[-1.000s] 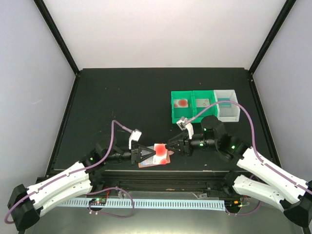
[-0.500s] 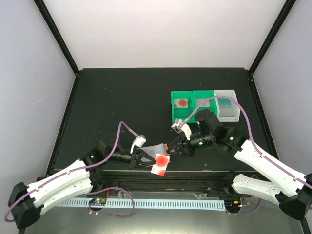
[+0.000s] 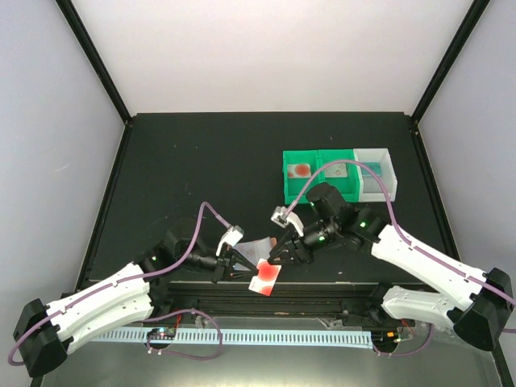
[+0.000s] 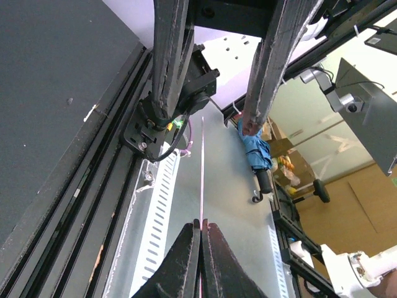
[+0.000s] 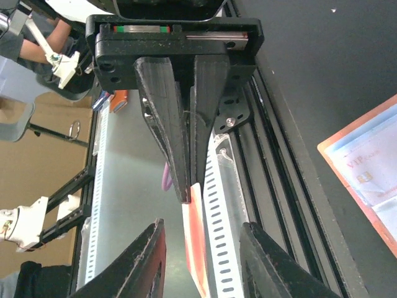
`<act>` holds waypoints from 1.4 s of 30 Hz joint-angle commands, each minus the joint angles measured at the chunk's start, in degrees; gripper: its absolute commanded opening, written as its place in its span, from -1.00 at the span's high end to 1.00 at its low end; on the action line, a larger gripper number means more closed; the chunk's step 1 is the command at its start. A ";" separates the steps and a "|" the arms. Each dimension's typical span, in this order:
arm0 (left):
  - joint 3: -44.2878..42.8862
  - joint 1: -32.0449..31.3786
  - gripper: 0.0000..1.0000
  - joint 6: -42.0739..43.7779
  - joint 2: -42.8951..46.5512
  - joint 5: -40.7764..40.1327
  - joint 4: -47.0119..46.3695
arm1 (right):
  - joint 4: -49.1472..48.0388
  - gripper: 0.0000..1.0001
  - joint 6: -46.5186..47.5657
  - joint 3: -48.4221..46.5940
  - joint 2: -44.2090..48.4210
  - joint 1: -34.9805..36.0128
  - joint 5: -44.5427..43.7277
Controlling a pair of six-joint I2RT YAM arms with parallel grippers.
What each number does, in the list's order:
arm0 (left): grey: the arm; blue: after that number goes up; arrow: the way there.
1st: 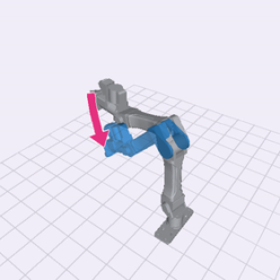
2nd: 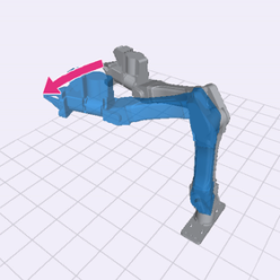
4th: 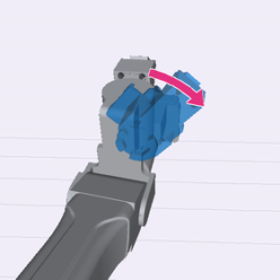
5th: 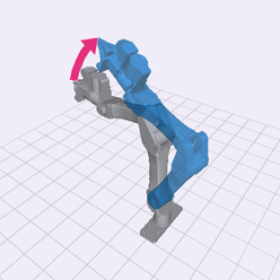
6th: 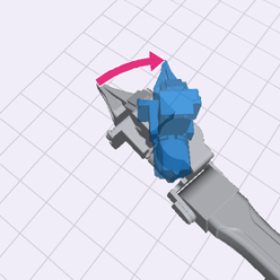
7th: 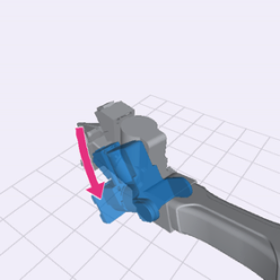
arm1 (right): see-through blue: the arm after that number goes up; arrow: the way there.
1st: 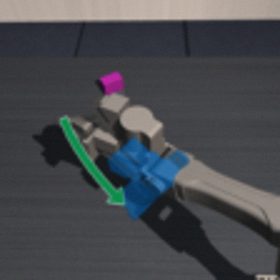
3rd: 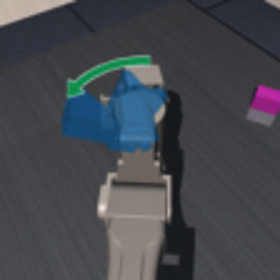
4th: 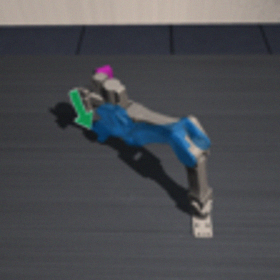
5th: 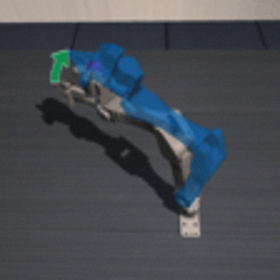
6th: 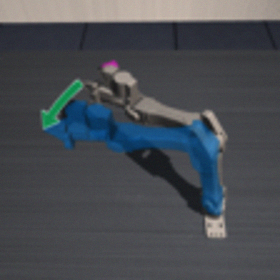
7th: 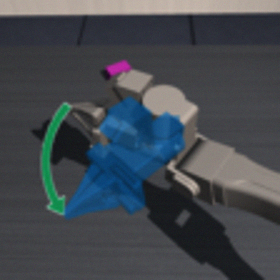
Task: Take the credit cards out of the card holder
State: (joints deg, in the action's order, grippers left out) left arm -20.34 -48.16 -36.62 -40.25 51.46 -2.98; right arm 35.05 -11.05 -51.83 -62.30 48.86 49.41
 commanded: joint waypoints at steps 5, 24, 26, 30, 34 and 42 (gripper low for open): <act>-1.37 -0.46 0.97 1.12 0.20 1.96 -1.76 | -2.96 0.29 -1.48 1.34 -1.15 1.55 2.23; -4.48 -0.27 -0.11 3.21 3.93 -14.71 10.99 | -6.08 0.98 -3.63 2.23 2.20 2.50 -4.27; -5.59 -0.18 -0.37 2.92 4.74 -20.15 14.08 | -6.21 0.98 -4.46 2.36 2.85 2.40 -8.22; -7.71 -0.18 -0.96 1.91 6.37 -29.67 19.57 | -5.01 0.98 -5.27 1.21 2.66 0.67 -15.09; -8.08 -0.14 -0.98 0.56 7.58 -35.81 22.78 | -6.21 0.98 -7.98 0.62 2.71 -2.96 -20.04; -6.70 -0.12 -0.98 -3.67 6.92 -45.76 30.27 | -11.91 0.98 -13.59 -0.49 2.54 -11.94 -34.27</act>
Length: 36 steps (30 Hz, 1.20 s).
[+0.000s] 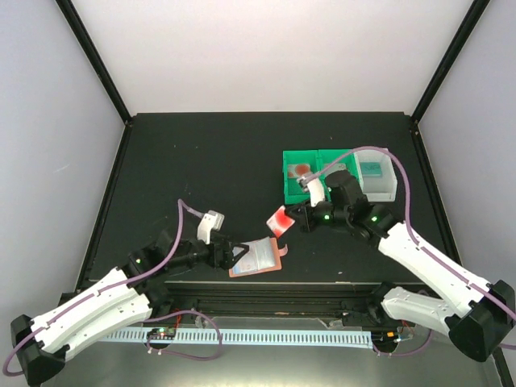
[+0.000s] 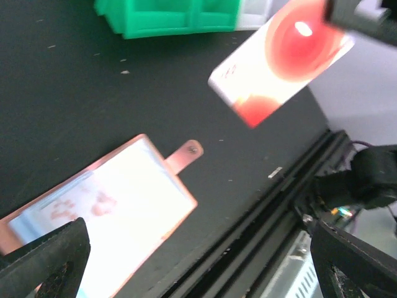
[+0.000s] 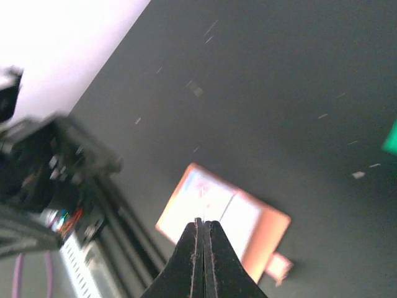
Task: Take the credit cards out of the card holder
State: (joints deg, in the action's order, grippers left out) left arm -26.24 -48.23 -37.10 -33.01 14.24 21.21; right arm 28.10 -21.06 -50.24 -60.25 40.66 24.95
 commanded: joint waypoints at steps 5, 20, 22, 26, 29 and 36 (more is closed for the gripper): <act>1.71 -0.03 -0.98 -5.78 -1.87 -10.96 6.56 | -9.27 0.98 -4.75 -3.24 -2.48 -10.83 -14.20; 10.94 0.15 -0.98 -14.68 -7.81 -12.76 -4.83 | -14.18 0.98 -5.07 -16.04 -25.28 -19.04 -22.01; 11.77 0.14 -0.98 -14.91 -8.62 -13.14 -6.39 | -15.27 0.98 -6.15 -16.96 -28.69 -19.04 -22.00; 12.01 0.22 -0.98 -14.98 -10.41 -12.58 -7.72 | -17.73 0.98 -8.34 -17.95 -33.97 -18.99 -22.66; 12.03 0.31 -0.98 -15.11 -11.41 -11.67 -8.50 | -20.57 0.98 -9.27 -18.02 -36.26 -19.04 -23.21; 12.40 0.28 -0.98 -15.45 -14.13 -10.08 -12.12 | -22.46 0.98 -10.03 -19.98 -40.53 -18.99 -21.03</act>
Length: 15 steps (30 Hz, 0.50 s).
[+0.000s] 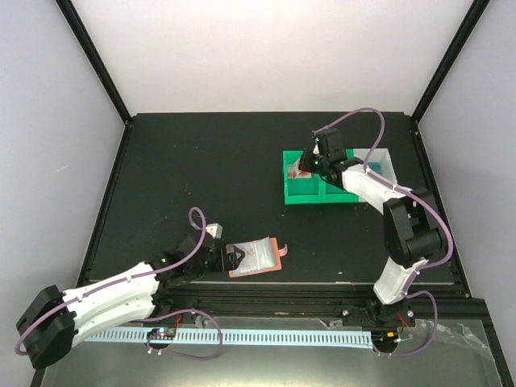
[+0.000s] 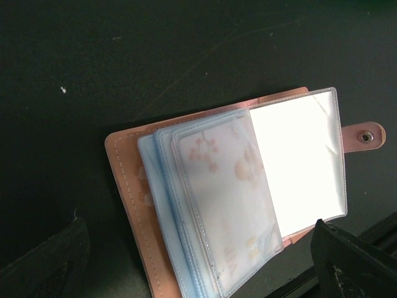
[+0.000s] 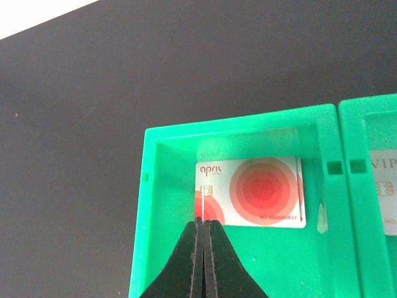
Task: Take the credit cards out of the card holder
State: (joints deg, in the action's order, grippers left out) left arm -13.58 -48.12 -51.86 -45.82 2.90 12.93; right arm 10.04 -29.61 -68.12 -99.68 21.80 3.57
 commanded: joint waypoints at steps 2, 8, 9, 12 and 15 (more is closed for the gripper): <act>-0.86 0.21 -0.98 -0.20 -1.90 1.63 -4.20 | -4.83 0.98 -2.08 -2.72 -2.30 -0.17 1.33; -1.65 0.24 -0.98 -0.13 -2.77 0.54 -3.81 | -5.81 0.98 -3.24 -4.05 -4.91 -0.26 1.99; -1.50 0.26 -0.98 -0.03 -2.78 0.55 -4.18 | -6.96 0.98 -3.49 -3.74 -4.91 -0.30 2.03; -1.06 0.30 -0.98 0.08 -3.06 1.38 -5.84 | -8.47 0.98 -3.95 -3.37 -5.63 -0.27 2.32; -1.21 0.29 -0.98 0.21 -4.15 2.37 -6.58 | -8.25 0.98 -4.07 -4.06 -7.29 -0.43 2.90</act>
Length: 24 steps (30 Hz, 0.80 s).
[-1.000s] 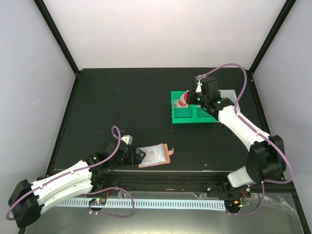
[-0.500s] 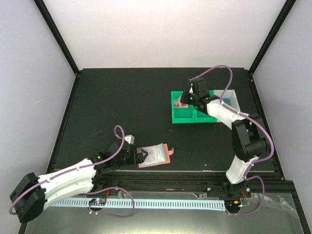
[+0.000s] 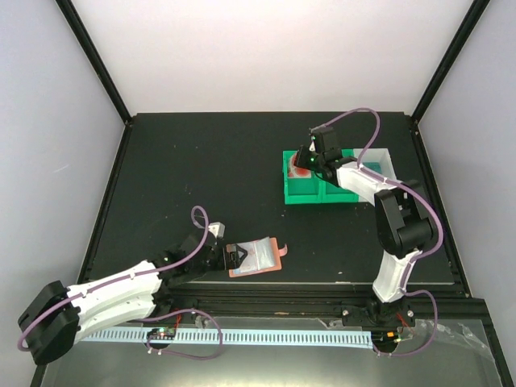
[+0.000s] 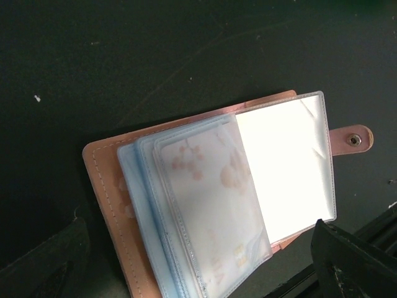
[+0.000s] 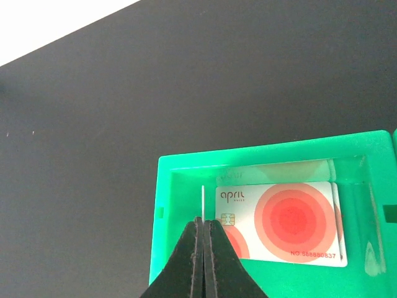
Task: Take the credit cards out of the card holder
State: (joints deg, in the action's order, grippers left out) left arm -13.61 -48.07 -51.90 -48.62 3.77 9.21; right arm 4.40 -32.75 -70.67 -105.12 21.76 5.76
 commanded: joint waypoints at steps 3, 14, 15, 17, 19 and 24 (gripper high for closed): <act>-1.66 0.24 -0.98 0.39 -2.65 2.77 -3.16 | -3.93 0.98 -0.77 -1.04 -3.05 -0.35 1.32; -3.59 0.22 -0.98 1.10 -4.42 4.12 -1.95 | -4.95 0.74 -0.58 -1.62 -5.43 -0.57 -0.39; -3.67 0.26 -0.98 1.02 -4.38 4.10 -1.83 | -5.05 0.72 -0.21 -1.45 -5.16 -0.58 -1.02; -3.88 0.23 -0.98 0.80 -4.16 4.04 -1.73 | -4.70 0.66 0.46 -1.58 -4.85 -0.74 -1.42; -4.05 0.26 -0.98 0.68 -4.02 3.89 -1.54 | -3.62 0.59 0.77 -2.19 -4.51 -0.93 -1.56; -4.73 0.25 -0.98 1.07 -4.03 3.16 -0.59 | -1.39 0.42 1.74 -2.81 -2.60 -1.08 -2.61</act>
State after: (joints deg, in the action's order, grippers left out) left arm -15.73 -48.07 -51.48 -52.95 7.27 7.68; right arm 1.45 -32.40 -71.72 -109.89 21.02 5.50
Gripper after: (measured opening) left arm 0.990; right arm 0.267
